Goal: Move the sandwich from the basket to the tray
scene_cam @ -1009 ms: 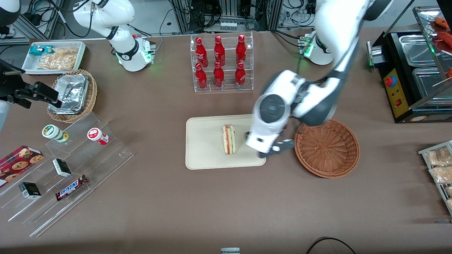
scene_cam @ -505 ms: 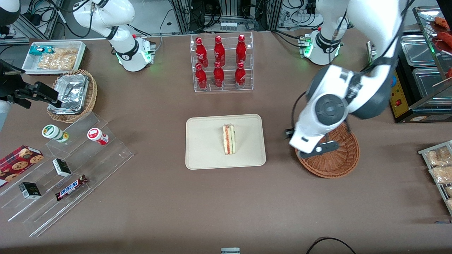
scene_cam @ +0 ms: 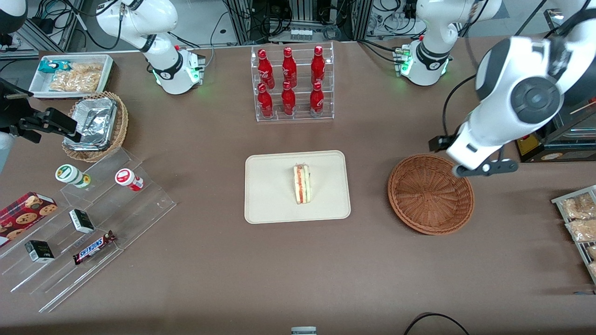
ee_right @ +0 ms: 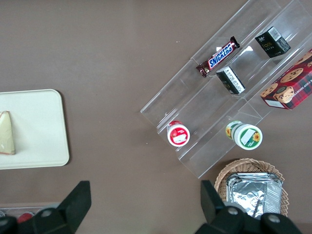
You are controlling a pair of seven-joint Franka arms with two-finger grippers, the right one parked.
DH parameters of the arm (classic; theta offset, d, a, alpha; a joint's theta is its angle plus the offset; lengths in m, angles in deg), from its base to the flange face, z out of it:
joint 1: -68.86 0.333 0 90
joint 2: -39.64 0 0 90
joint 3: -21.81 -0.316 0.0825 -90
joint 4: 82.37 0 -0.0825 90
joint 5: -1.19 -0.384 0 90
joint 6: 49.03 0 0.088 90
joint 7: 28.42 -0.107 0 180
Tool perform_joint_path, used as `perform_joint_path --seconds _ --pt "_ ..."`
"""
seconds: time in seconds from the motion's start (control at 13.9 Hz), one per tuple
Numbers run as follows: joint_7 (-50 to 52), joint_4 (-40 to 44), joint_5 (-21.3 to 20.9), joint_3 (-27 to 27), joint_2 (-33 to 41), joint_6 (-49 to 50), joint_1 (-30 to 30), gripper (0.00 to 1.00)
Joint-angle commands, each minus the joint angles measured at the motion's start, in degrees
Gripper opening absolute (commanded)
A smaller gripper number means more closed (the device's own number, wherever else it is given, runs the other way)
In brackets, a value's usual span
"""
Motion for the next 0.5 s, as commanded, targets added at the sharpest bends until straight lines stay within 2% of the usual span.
perform_joint_path --seconds 0.0,0.29,0.43 --pt "-5.6 -1.5 0.1 0.4 4.7 3.5 2.1 1.00" --pt "-14.9 3.9 0.2 -4.2 6.2 9.8 2.6 1.00" --pt "-16.2 7.4 0.2 -6.2 6.1 11.6 2.6 1.00"
